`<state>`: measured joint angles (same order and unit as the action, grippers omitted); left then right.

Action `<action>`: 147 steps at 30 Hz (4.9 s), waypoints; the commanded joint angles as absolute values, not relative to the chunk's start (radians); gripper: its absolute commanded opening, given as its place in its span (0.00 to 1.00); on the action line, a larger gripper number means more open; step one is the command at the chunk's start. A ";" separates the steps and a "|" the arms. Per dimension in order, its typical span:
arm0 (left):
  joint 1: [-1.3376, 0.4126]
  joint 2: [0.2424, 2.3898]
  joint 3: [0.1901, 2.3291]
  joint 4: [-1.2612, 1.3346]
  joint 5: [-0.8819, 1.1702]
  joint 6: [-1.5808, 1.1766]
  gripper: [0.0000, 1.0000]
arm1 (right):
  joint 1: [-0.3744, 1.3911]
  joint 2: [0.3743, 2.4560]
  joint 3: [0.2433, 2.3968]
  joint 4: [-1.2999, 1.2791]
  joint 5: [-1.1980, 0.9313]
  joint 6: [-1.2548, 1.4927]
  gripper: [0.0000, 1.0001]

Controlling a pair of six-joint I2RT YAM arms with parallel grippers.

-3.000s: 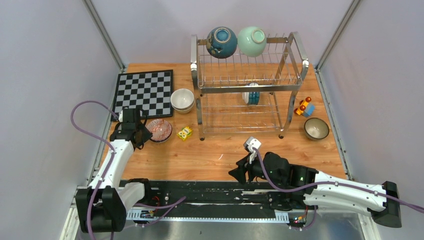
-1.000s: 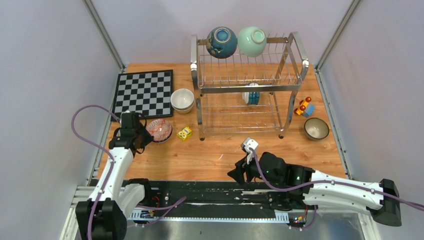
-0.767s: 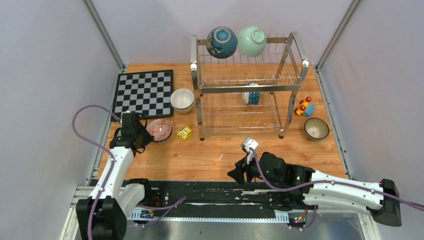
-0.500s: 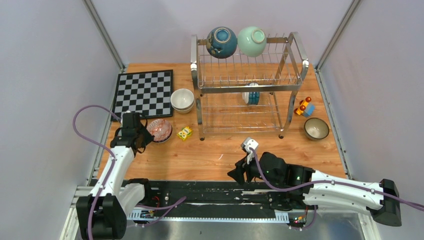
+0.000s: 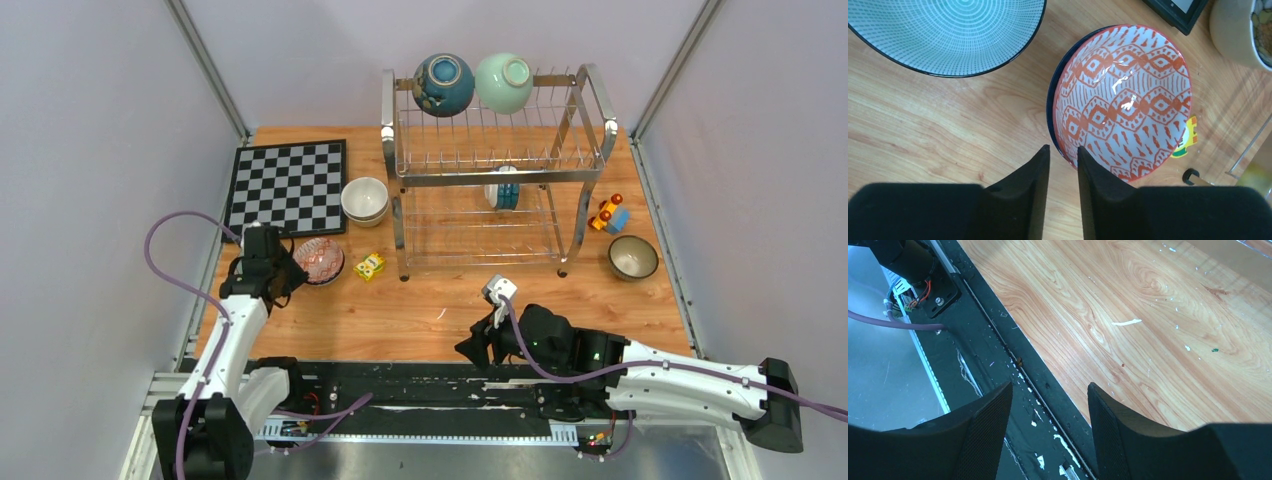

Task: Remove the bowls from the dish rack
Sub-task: Place the bowl with the bowl.

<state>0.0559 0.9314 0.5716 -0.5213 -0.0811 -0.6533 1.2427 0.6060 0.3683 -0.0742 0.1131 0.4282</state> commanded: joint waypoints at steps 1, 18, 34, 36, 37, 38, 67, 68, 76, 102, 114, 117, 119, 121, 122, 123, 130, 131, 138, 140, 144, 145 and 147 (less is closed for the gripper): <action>0.061 0.858 0.629 -0.570 -0.070 -0.629 0.32 | 1.233 0.598 0.363 -0.082 0.130 0.437 0.60; 0.052 0.834 0.537 -0.376 0.355 -0.657 0.00 | 1.232 0.661 0.379 -0.044 0.108 0.436 0.60; 0.075 0.907 0.397 -0.182 0.442 -0.800 0.00 | 1.232 0.614 0.369 -0.076 0.128 0.444 0.60; 0.079 0.915 0.391 -0.162 0.441 -0.807 0.00 | 1.233 0.611 0.369 -0.079 0.128 0.443 0.60; 0.081 0.920 0.390 -0.156 0.441 -0.808 0.00 | 1.233 0.609 0.369 -0.080 0.129 0.443 0.60; 0.082 0.928 0.390 -0.151 0.441 -0.809 0.00 | 1.234 0.607 0.369 -0.080 0.130 0.443 0.60; 0.100 0.782 0.647 -0.562 0.129 -0.641 0.10 | 1.234 0.627 0.372 -0.069 0.123 0.443 0.60; 0.100 0.788 0.661 -0.600 0.082 -0.629 0.15 | 1.234 0.622 0.369 -0.069 0.123 0.443 0.60; 0.100 0.813 0.683 -0.716 -0.111 -0.617 0.42 | 1.233 0.615 0.362 -0.068 0.118 0.436 0.60; 0.099 0.799 0.599 -0.600 -0.117 -0.683 0.38 | 1.234 0.594 0.351 -0.072 0.128 0.439 0.60; 0.100 0.843 0.605 -0.547 -0.107 -0.689 0.38 | 1.234 0.621 0.365 -0.067 0.118 0.437 0.60; 0.100 0.870 0.603 -0.519 -0.104 -0.692 0.36 | 1.234 0.603 0.362 -0.073 0.125 0.436 0.60; 0.100 0.879 0.601 -0.504 -0.106 -0.692 0.35 | 1.234 0.597 0.358 -0.074 0.127 0.435 0.60; 0.100 0.885 0.596 -0.495 -0.109 -0.692 0.35 | 1.234 0.596 0.359 -0.075 0.129 0.435 0.60; 0.100 0.891 0.595 -0.493 -0.110 -0.693 0.34 | 1.233 0.598 0.359 -0.075 0.130 0.435 0.60; 0.100 0.900 0.593 -0.491 -0.110 -0.691 0.34 | 1.234 0.600 0.361 -0.075 0.128 0.434 0.60; 0.100 0.936 0.570 -0.472 -0.123 -0.689 0.29 | 1.233 0.604 0.363 -0.075 0.129 0.433 0.60; 0.100 0.942 0.568 -0.469 -0.122 -0.690 0.28 | 1.234 0.605 0.362 -0.077 0.130 0.434 0.60; 0.100 0.965 0.553 -0.444 -0.120 -0.699 0.21 | 1.234 0.598 0.358 -0.079 0.133 0.440 0.60; 0.100 0.962 0.546 -0.439 -0.120 -0.705 0.17 | 1.234 0.593 0.354 -0.078 0.135 0.442 0.60; 0.100 0.940 0.531 -0.426 -0.123 -0.713 0.10 | 1.233 0.585 0.351 -0.083 0.138 0.446 0.60; 0.100 0.938 0.528 -0.424 -0.123 -0.713 0.09 | 1.234 0.585 0.350 -0.082 0.138 0.447 0.60; 0.100 0.935 0.524 -0.424 -0.123 -0.715 0.08 | 1.232 0.586 0.349 -0.081 0.138 0.449 0.60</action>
<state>0.0914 0.9520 0.5446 -0.4385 -0.1112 -0.7078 1.2427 0.5961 0.3660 -0.0715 0.1238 0.4305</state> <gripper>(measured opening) 0.094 0.601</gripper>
